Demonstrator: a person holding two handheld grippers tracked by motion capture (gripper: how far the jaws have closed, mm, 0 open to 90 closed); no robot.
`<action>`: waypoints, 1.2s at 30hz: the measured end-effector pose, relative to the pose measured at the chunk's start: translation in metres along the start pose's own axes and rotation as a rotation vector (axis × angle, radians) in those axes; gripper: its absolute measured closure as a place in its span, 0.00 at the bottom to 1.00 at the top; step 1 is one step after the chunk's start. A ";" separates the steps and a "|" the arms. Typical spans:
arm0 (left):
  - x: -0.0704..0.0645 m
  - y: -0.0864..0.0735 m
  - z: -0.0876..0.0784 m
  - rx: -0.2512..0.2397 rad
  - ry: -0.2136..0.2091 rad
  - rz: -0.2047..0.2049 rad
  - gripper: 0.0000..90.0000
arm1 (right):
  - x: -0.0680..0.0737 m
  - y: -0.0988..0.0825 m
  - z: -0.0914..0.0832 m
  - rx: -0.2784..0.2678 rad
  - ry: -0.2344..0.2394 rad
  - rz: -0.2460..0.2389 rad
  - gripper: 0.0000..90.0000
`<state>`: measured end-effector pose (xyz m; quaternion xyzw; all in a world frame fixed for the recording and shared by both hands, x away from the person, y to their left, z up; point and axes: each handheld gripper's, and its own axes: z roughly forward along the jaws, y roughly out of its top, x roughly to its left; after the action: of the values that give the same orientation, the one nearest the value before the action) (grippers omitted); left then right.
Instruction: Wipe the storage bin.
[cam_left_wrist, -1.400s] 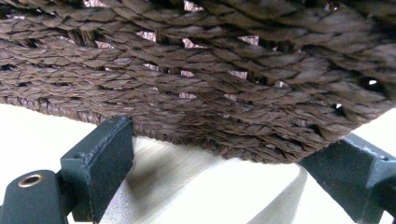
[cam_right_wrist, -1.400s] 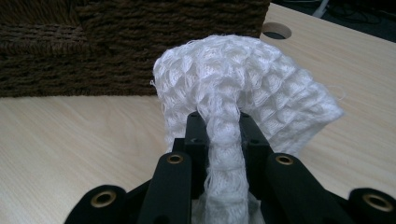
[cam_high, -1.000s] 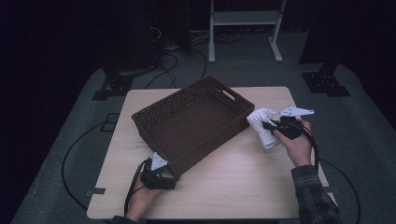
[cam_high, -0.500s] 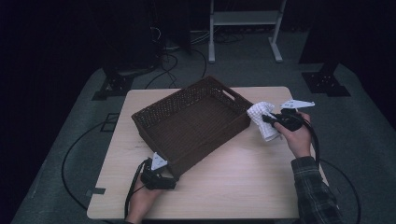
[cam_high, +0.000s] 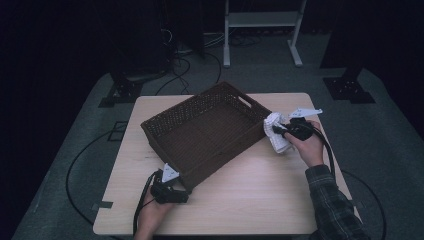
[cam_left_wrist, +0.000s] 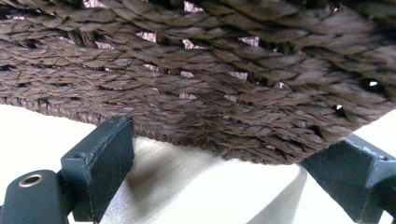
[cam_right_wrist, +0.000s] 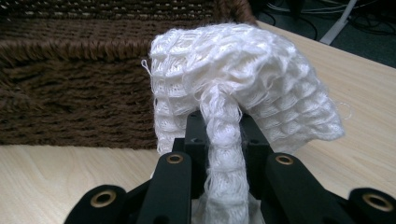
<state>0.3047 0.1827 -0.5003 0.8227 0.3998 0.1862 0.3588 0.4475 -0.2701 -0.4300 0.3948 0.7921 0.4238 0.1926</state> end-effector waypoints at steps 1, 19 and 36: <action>0.000 0.000 0.000 0.000 0.000 0.000 0.11 | 0.000 0.000 0.000 0.000 0.000 0.000 0.86; 0.000 0.000 0.000 0.000 0.000 0.001 0.11 | 0.000 -0.015 0.015 0.080 -0.003 0.004 0.85; 0.000 0.000 0.000 -0.001 0.000 0.001 0.11 | -0.001 -0.024 0.022 0.123 0.000 0.016 0.85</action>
<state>0.3047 0.1826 -0.5004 0.8227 0.3994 0.1864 0.3590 0.4510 -0.2672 -0.4628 0.4119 0.8135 0.3760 0.1645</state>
